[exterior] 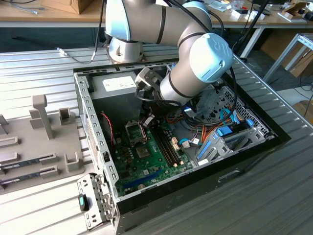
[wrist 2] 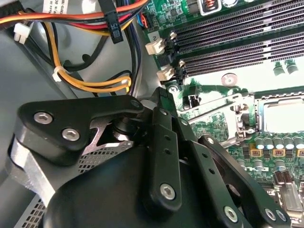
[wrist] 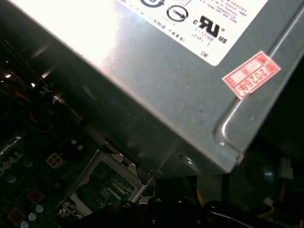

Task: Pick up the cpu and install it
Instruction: 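Close the cpu cover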

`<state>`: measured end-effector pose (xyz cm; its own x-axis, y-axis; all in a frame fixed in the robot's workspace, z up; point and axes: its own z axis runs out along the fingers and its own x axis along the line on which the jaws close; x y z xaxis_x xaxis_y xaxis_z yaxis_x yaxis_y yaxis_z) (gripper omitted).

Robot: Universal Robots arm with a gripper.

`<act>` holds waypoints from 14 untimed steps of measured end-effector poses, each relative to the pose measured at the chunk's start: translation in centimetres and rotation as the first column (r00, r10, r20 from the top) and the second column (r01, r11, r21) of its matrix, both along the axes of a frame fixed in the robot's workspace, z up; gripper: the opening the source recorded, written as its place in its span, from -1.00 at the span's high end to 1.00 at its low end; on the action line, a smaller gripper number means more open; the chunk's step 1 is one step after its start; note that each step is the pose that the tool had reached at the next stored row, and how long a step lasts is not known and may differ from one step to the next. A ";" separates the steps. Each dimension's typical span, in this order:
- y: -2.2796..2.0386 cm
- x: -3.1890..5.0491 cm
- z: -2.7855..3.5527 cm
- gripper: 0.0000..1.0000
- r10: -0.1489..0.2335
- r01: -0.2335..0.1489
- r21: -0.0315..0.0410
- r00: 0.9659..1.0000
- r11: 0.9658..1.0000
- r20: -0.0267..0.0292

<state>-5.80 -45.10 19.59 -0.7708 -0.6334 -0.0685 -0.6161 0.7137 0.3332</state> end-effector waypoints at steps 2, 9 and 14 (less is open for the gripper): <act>-0.06 0.00 0.04 0.79 0.003 -0.003 0.000 1.000 1.000 0.000; -0.17 0.00 0.15 0.79 0.012 -0.012 0.000 1.000 1.000 0.000; -0.27 0.00 0.36 0.79 0.018 -0.018 0.000 1.000 1.000 0.000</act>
<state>-5.80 -45.37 19.94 -0.7590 -0.6475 -0.0688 -0.6292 0.7021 0.3334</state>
